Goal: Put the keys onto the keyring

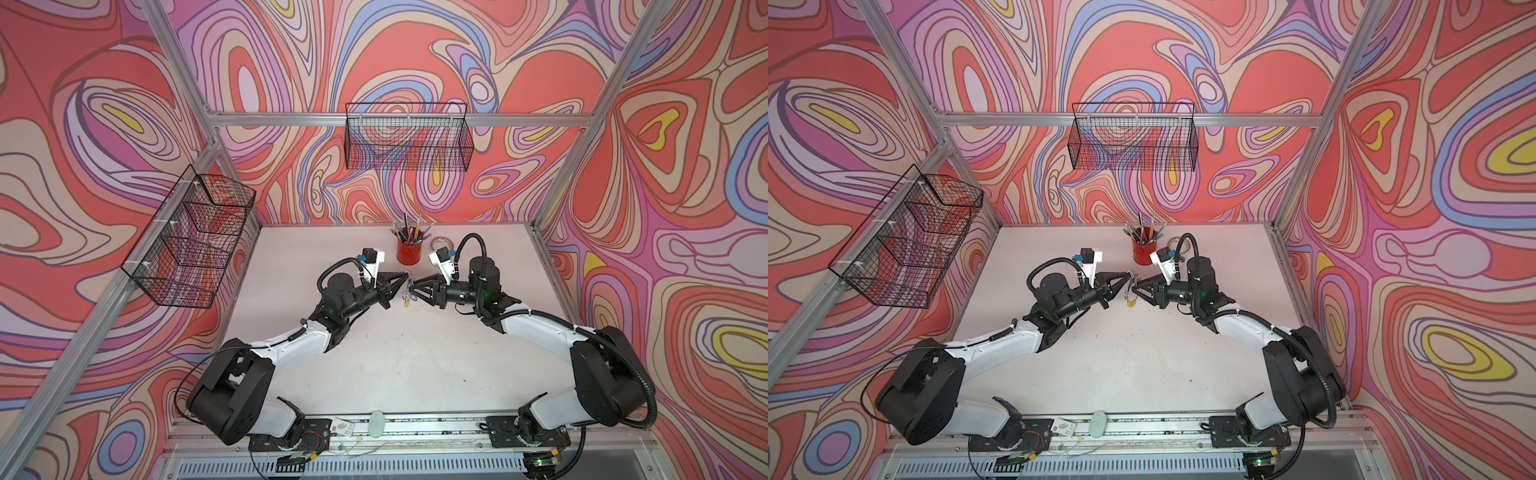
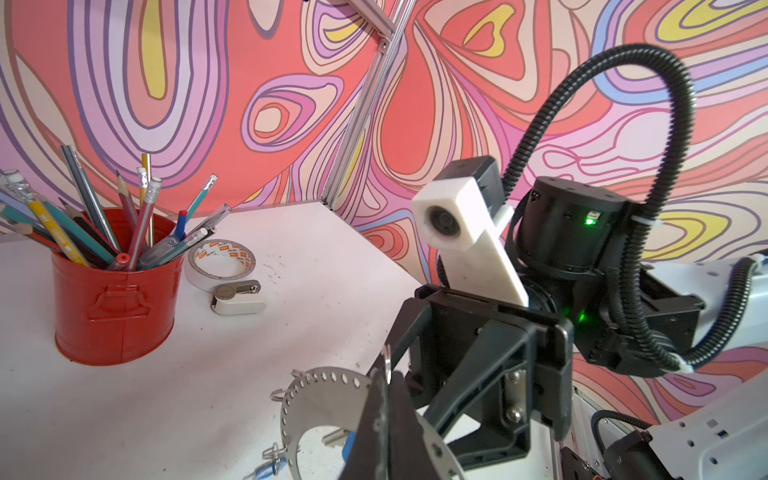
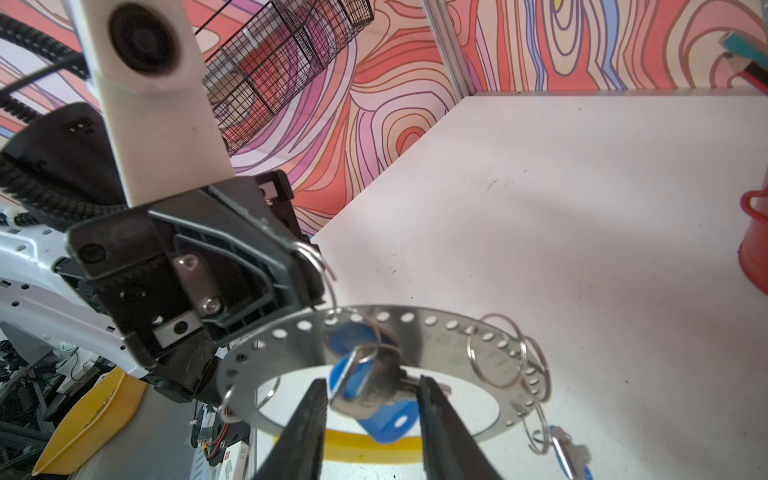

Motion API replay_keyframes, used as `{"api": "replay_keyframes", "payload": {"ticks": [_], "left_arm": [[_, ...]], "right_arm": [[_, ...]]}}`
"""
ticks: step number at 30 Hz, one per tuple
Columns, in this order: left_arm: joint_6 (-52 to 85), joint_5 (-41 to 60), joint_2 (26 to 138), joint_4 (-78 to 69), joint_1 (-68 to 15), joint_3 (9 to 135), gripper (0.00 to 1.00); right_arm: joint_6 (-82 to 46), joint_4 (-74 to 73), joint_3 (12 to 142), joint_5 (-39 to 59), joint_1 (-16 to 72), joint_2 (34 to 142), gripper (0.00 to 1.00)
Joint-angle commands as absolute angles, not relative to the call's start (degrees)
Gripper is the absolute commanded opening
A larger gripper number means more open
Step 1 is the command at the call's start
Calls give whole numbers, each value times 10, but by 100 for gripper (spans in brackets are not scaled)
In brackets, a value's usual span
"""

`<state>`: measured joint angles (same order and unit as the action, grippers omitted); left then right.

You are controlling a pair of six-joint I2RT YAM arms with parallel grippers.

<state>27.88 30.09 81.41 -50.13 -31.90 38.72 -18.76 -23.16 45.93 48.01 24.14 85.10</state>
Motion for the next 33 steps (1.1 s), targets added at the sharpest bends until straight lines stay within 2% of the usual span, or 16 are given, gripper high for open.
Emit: {"api": "replay_keyframes", "payload": {"ticks": [1, 10, 19, 33], "left_arm": [[301, 317, 816, -556, -321, 381, 0], [322, 318, 824, -583, -321, 367, 0], [309, 310, 817, -560, -321, 369, 0], [244, 338, 788, -477, -315, 376, 0]], "right_arm": [[-185, -248, 465, 478, 244, 858, 36], [-195, -266, 462, 481, 243, 866, 21], [-186, -250, 456, 471, 243, 856, 1], [-137, -181, 459, 417, 244, 809, 0]]}}
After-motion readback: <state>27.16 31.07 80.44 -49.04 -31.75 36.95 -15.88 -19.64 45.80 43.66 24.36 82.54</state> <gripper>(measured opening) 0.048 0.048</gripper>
